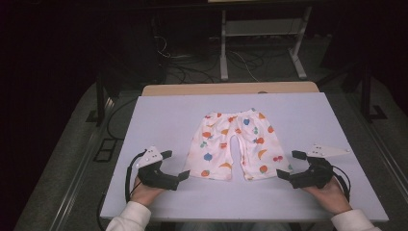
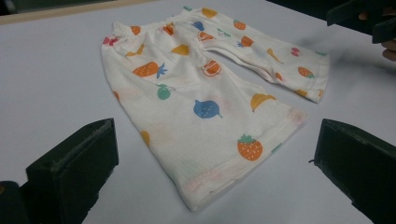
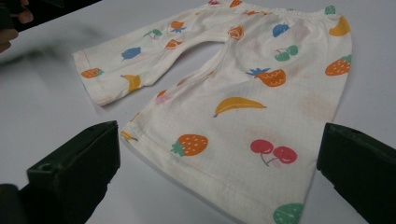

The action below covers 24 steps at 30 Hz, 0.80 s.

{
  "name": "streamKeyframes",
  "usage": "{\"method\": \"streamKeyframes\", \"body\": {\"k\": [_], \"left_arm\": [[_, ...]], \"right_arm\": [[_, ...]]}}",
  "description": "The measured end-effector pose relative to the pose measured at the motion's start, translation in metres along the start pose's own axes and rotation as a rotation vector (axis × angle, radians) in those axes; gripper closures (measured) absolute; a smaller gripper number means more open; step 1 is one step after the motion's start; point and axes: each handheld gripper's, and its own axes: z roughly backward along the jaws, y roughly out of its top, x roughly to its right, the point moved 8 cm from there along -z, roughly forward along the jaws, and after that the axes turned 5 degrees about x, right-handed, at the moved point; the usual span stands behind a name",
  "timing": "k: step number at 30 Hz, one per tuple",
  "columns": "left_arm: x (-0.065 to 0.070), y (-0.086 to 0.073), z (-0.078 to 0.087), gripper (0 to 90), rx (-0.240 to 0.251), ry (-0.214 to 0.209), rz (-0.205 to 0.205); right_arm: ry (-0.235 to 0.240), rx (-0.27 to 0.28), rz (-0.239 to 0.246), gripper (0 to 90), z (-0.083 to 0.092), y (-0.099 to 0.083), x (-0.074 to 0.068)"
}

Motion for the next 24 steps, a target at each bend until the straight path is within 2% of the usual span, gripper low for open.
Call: {"method": "streamKeyframes", "body": {"k": [24], "left_arm": [[0.0018,0.0006,-0.0005,0.0,-0.001,-0.001,-0.007]], "right_arm": [[0.002,0.002,0.002,0.0,0.0001,0.0013,-0.0029]]}}
